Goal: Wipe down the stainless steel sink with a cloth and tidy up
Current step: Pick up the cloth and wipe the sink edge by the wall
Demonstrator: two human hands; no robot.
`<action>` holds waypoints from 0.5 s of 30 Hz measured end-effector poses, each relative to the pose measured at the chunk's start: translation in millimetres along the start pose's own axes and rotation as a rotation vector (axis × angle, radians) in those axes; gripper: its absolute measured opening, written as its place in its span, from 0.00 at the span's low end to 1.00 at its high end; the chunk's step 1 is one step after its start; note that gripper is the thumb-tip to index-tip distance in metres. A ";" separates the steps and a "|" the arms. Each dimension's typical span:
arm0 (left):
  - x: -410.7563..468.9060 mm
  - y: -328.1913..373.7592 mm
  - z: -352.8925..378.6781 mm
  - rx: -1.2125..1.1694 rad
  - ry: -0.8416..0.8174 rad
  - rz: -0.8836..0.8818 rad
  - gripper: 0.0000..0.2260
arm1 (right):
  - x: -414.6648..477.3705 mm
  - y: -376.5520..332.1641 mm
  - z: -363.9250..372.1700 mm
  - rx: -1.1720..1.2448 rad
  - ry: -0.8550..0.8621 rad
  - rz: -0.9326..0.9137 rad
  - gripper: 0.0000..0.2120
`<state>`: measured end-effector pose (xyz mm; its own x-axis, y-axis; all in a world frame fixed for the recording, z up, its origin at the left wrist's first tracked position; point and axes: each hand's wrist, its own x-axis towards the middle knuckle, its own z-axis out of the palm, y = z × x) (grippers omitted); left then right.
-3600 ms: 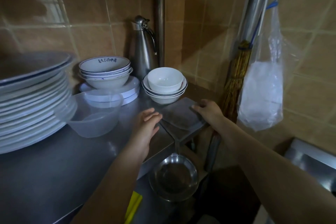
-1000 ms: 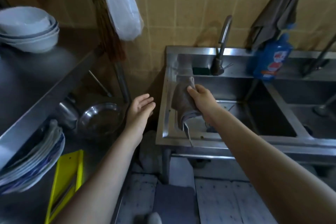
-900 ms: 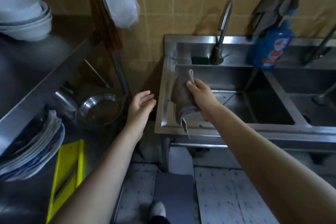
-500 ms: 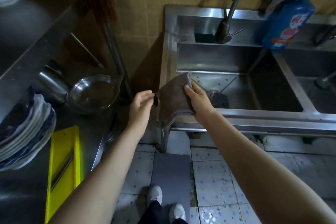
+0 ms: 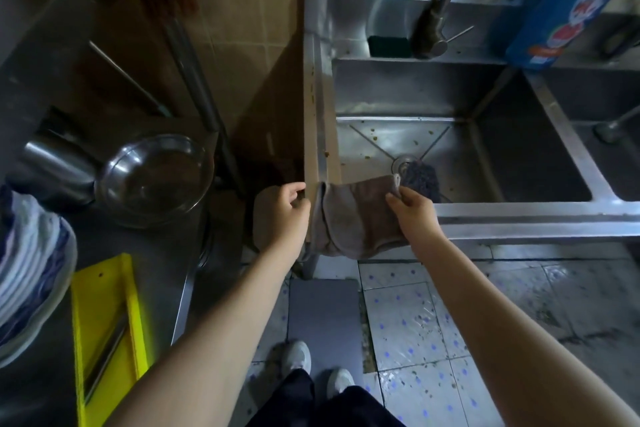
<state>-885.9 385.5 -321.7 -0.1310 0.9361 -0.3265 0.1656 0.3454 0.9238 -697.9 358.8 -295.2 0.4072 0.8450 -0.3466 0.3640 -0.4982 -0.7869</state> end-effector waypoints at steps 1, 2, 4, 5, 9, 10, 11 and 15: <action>2.1 -1.1 3.1 0.011 -0.003 0.000 0.13 | -0.1 -0.5 -0.6 0.013 0.001 0.001 0.05; 3.4 -2.7 6.4 0.029 -0.009 -0.002 0.13 | 0.1 -1.0 -1.1 0.033 -0.001 0.001 0.04; 3.0 -6.6 12.4 0.053 -0.027 -0.029 0.15 | 0.3 -3.9 -1.2 0.083 -0.007 -0.008 0.04; 2.5 -9.5 15.2 0.043 -0.048 -0.050 0.16 | 0.5 -6.3 -0.4 0.104 -0.017 -0.021 0.05; -0.8 -18.1 19.4 -0.058 -0.127 -0.116 0.19 | -0.5 -15.5 13.8 0.099 -0.063 -0.071 0.09; -1.6 -19.0 18.9 -0.077 -0.144 -0.122 0.19 | -2.2 -17.6 19.9 0.058 -0.085 -0.090 0.13; -2.1 -19.4 18.3 -0.093 -0.153 -0.129 0.19 | -5.3 -19.9 26.4 0.021 -0.115 -0.096 0.19; -0.3 -19.4 16.0 -0.086 -0.119 -0.160 0.17 | -17.0 -21.2 51.5 -0.138 -0.229 -0.132 0.23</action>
<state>-873.4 379.5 -342.7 -0.0319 0.8728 -0.4870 0.0673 0.4880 0.8702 -755.7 365.0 -299.0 0.1551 0.9181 -0.3648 0.5180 -0.3900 -0.7613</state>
